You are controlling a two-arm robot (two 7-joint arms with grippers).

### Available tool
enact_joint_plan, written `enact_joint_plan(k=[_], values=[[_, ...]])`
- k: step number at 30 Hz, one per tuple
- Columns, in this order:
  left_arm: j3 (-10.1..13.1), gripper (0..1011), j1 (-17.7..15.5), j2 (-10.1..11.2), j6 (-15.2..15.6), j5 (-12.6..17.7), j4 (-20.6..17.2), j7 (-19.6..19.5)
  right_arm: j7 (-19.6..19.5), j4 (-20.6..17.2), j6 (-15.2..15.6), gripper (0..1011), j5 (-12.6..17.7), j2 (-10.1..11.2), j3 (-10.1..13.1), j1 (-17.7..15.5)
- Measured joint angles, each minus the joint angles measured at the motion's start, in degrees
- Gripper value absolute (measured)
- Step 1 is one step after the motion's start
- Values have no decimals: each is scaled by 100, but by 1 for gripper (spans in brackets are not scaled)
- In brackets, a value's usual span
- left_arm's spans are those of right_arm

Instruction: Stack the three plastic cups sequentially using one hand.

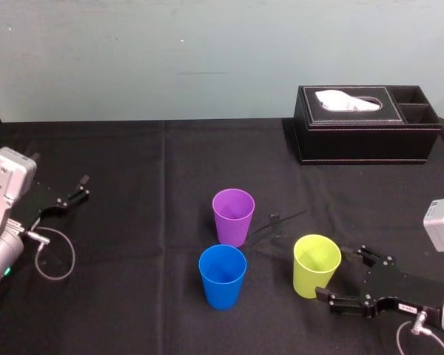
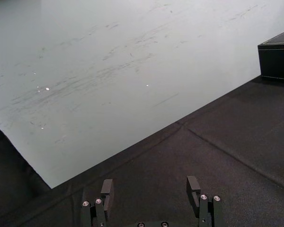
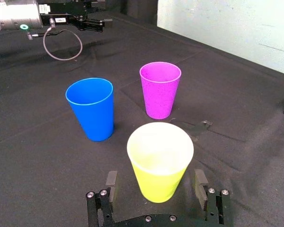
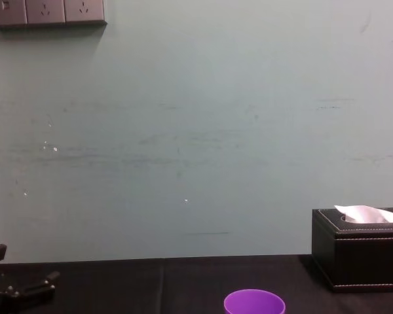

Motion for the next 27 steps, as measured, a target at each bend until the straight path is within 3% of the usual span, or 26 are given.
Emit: enact_joint_plan(k=[27], values=[[0,1010,0,0,0,0,0,0,-107,216,47,1000,-130,-256,-255,354]])
